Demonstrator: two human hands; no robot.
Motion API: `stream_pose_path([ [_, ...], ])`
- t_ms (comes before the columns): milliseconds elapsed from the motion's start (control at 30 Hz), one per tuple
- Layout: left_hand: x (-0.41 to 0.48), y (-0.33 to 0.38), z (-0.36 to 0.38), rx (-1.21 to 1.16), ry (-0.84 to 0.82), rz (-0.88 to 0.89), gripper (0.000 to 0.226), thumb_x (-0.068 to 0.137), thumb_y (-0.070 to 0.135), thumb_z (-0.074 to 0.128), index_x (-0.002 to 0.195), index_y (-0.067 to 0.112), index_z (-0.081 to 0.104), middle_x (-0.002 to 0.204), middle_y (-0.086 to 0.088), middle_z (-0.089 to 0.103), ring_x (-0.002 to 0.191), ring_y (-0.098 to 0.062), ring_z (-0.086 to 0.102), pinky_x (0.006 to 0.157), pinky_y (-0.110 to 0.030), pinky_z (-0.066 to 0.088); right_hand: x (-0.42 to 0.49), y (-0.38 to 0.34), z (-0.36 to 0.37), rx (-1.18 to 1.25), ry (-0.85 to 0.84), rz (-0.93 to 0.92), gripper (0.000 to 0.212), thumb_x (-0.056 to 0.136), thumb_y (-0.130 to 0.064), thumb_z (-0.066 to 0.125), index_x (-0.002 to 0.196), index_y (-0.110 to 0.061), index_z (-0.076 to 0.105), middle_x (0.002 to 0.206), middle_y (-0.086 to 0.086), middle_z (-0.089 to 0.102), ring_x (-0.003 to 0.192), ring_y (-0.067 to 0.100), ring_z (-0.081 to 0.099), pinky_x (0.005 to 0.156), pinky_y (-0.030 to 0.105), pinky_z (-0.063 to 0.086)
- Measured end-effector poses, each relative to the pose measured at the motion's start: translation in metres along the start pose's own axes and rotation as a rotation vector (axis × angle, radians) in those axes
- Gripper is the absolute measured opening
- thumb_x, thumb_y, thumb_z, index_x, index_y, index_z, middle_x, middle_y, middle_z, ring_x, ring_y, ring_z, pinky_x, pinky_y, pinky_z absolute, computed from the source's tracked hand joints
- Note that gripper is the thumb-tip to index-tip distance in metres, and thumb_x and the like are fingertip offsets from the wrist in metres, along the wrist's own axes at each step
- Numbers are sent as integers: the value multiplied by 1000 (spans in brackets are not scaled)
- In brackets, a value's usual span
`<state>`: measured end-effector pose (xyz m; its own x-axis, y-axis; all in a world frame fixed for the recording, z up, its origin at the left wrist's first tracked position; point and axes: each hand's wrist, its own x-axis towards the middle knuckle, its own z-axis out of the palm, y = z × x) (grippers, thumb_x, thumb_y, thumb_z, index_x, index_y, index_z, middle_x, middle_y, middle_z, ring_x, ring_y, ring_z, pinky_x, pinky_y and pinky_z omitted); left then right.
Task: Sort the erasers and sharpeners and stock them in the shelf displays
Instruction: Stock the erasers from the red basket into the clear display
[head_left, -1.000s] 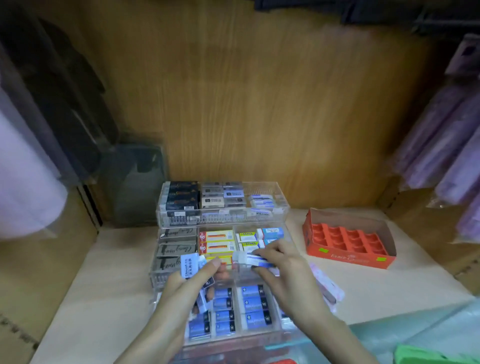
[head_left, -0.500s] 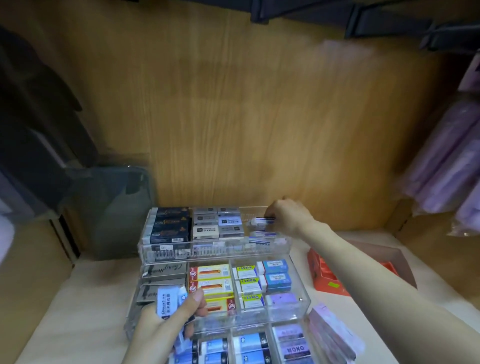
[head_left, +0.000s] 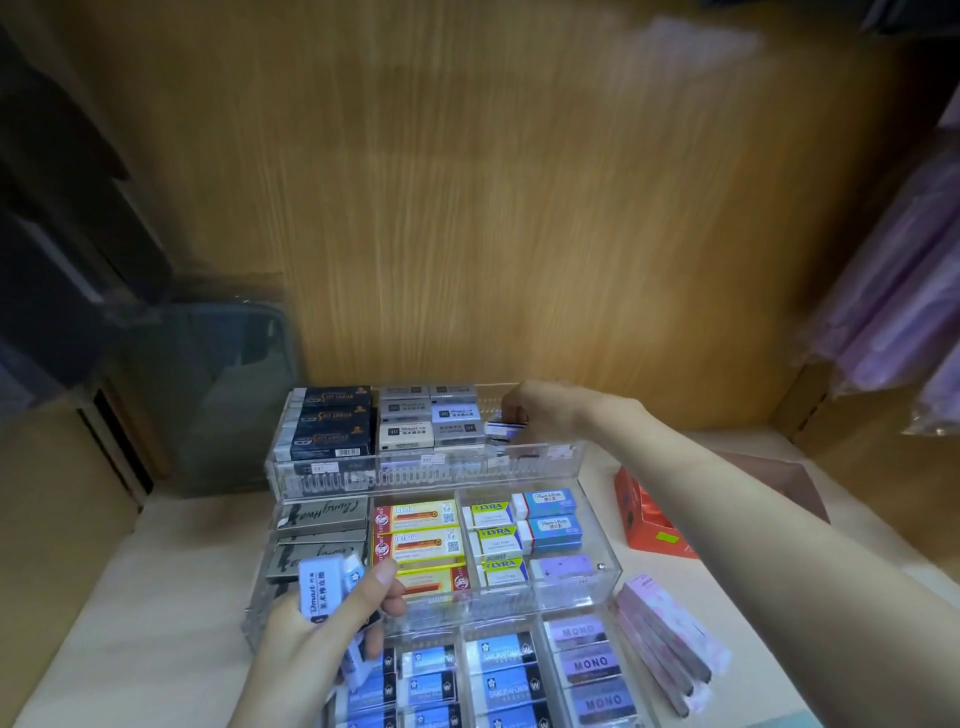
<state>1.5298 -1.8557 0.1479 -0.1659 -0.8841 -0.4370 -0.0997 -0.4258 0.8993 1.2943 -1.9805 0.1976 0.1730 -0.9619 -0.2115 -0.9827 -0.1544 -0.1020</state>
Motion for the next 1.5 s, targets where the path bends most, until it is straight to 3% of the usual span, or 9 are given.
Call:
stream_pose_path([
  [200, -4, 6, 5, -8, -48, 45, 42, 99, 2, 35, 59, 10, 44, 57, -11, 41, 26, -8, 36, 33, -11, 32, -1, 9, -10, -263, -65, -45, 14, 86, -24, 62, 99, -18, 61, 97, 3, 65, 96, 24, 58, 80, 28, 27],
  [333, -3, -13, -13, -123, 93, 158, 41, 67, 39, 80, 58, 2, 67, 54, -13, 66, 31, -10, 48, 34, -16, 41, -8, 19, -11, -87, 48, -34, 23, 85, -25, 65, 103, -11, 67, 101, 5, 66, 96, 24, 58, 76, 30, 41],
  [467, 2, -18, -17, -123, 116, 160, 23, 80, 18, 69, 71, -3, 66, 55, -12, 65, 34, -13, 49, 35, -19, 42, -13, 25, -11, 168, 198, 2, 14, 82, -21, 69, 91, -10, 70, 83, 2, 65, 79, 19, 55, 66, 29, 41],
  [600, 5, -20, -18, -111, 98, 169, 43, 70, 46, 74, 61, 5, 70, 58, -13, 67, 38, -15, 51, 41, -25, 44, -12, 17, -11, 174, -58, 49, 13, 81, -15, 69, 90, -24, 67, 80, -7, 63, 77, 15, 58, 69, 25, 45],
  [733, 9, -23, -19, -99, 104, 162, 35, 71, 34, 70, 73, -1, 67, 59, -13, 66, 39, -16, 51, 42, -25, 46, -7, 13, -19, 32, -216, 119, 20, 77, -17, 60, 81, -36, 64, 80, -13, 62, 70, 7, 57, 65, 22, 46],
  [900, 11, -28, -19, -84, 94, 194, 24, 78, 22, 68, 62, 4, 69, 56, -10, 65, 38, -13, 50, 42, -25, 44, 33, 51, -9, -99, -312, 160, 50, 38, -48, 60, 87, -44, 66, 86, -10, 71, 82, 20, 69, 76, 47, 57],
  [1167, 14, -28, -22, -142, 41, 179, 24, 70, 34, 76, 58, 13, 74, 60, -11, 66, 41, -15, 51, 41, -23, 45, -7, 1, -20, -93, -267, 113, 28, 85, -4, 47, 109, -7, 62, 103, 8, 65, 77, 21, 54, 58, 25, 42],
  [1267, 13, -28, -24, -127, 13, 178, 44, 50, 61, 79, 63, 19, 75, 63, -10, 67, 43, -15, 54, 42, -25, 46, -9, -1, -21, -86, -240, 96, 28, 86, -3, 45, 108, -7, 62, 98, 9, 64, 66, 16, 51, 51, 22, 37],
  [1500, 14, -30, -23, -115, 43, 232, 38, 54, 55, 80, 62, 19, 73, 62, -13, 67, 46, -18, 53, 56, -33, 41, -13, 4, -17, 83, -140, 91, 26, 80, -6, 56, 103, -14, 66, 84, 6, 67, 62, 16, 52, 53, 21, 41],
])
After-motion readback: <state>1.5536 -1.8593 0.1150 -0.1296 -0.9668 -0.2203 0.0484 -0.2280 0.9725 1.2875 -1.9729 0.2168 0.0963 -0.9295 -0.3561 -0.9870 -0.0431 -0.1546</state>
